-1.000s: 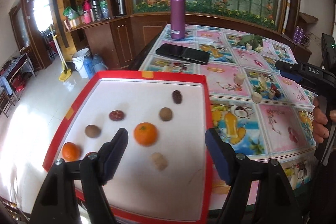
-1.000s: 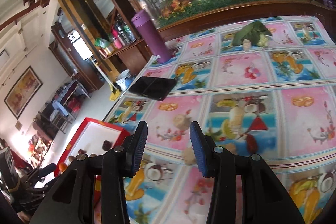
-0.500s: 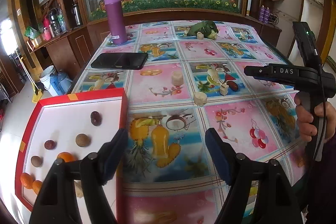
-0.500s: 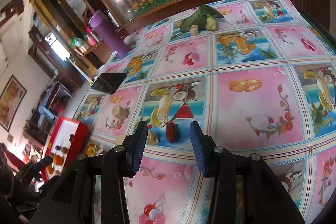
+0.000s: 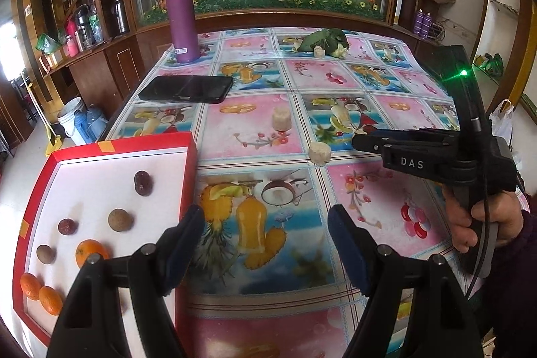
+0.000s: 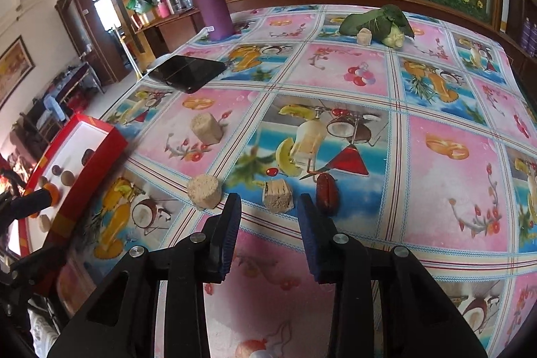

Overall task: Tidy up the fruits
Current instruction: 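Grasp a beige cube with the left tool while the right tool grasps another cube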

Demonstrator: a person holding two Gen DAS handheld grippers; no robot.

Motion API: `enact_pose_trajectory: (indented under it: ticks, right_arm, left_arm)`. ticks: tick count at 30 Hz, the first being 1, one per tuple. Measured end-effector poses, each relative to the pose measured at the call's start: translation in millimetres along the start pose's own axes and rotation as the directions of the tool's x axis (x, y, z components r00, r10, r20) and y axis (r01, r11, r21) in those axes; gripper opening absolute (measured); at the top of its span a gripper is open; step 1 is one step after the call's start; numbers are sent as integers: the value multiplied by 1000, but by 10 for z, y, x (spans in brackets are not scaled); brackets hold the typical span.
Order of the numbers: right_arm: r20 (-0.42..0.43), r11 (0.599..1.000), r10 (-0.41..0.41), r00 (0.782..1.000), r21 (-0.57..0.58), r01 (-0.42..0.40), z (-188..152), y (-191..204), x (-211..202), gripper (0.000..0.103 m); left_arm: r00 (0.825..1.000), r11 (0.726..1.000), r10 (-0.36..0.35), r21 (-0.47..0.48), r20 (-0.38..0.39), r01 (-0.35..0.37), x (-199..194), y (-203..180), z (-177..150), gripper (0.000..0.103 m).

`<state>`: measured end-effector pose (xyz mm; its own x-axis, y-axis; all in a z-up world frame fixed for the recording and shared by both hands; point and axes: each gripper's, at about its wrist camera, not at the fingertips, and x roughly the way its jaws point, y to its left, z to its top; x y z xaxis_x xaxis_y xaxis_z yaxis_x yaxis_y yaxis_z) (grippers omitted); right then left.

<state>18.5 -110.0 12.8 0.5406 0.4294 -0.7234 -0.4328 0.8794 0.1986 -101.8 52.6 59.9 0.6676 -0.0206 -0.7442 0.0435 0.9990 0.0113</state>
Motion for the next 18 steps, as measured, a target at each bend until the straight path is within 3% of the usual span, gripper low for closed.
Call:
enact_pose_trajectory:
  ticks: [9, 18]
  right_arm:
    - [-19, 1000, -23, 1000, 10, 23, 15, -29, 76, 18]
    - [136, 985, 24, 990, 166, -47, 133, -339, -334, 18]
  left_arm:
    - [999, 1000, -16, 13, -30, 17, 219, -78, 141, 78]
    - [996, 999, -37, 25, -81, 39, 611, -319, 373, 78]
